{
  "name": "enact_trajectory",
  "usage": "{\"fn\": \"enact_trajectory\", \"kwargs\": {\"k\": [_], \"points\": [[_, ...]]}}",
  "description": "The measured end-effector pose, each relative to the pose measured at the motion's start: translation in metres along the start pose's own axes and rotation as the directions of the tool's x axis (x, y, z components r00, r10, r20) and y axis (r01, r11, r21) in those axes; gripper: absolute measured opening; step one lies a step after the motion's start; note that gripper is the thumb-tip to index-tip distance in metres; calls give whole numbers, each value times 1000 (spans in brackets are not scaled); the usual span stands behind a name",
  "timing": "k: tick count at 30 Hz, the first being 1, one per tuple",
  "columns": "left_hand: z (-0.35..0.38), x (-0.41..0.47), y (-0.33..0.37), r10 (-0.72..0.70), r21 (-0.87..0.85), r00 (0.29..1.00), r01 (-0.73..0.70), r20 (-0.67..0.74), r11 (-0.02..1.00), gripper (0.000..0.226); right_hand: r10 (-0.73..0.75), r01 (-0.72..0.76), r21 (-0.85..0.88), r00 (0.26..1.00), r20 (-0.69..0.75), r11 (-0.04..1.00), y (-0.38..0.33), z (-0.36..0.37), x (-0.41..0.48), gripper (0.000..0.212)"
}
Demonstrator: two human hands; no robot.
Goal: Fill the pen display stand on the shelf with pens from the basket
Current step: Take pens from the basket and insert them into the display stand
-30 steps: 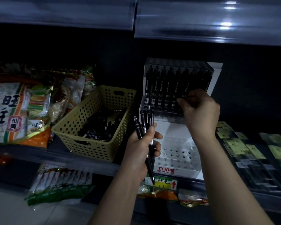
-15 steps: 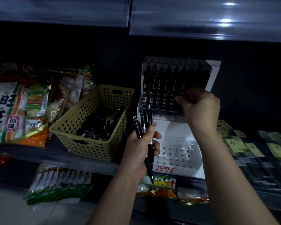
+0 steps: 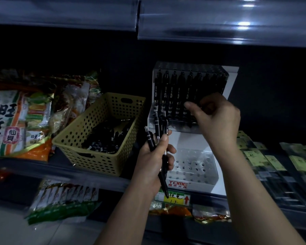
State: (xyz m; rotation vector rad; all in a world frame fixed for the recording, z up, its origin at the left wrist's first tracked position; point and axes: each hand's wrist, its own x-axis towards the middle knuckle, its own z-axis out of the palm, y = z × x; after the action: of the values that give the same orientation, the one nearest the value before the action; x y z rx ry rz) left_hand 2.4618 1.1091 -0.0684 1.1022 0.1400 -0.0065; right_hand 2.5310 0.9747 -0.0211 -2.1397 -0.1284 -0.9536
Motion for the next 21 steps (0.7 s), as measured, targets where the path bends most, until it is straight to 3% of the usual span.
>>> {"fn": "enact_trajectory", "kwargs": {"k": [2, 4, 6, 10, 13, 19, 21], "points": [[1, 1, 1, 10, -4, 1000, -10, 8, 1000, 15, -75, 59, 91, 981, 180, 994, -14, -9, -3, 36], [3, 1, 2, 25, -13, 999, -24, 20, 1000, 14, -132, 84, 130, 896, 425, 988, -26, -10, -10, 32], [5, 1, 3, 36, -38, 999, -35, 33, 999, 14, -101, 20, 148, 823, 560, 989, -31, -9, -14, 20], [5, -1, 3, 52, -8, 996, -51, 77, 999, 13, 28, -268, 280, 767, 641, 922, -30, -14, -10, 7], [6, -2, 2, 61, 36, 991, -66, 119, 997, 15, 28, -311, 292, 726, 687, 905, -28, -18, -10, 7], [8, -1, 0, -7, 69, 997, 1, 76, 998, 17, 119, -471, 516, 809, 575, 715, -17, -22, -3, 11], [9, 0, -1, -30, 46, 997, 27, 66, 999, 15, 124, -501, 507, 786, 606, 701, -11, -24, -1, 22]]}}
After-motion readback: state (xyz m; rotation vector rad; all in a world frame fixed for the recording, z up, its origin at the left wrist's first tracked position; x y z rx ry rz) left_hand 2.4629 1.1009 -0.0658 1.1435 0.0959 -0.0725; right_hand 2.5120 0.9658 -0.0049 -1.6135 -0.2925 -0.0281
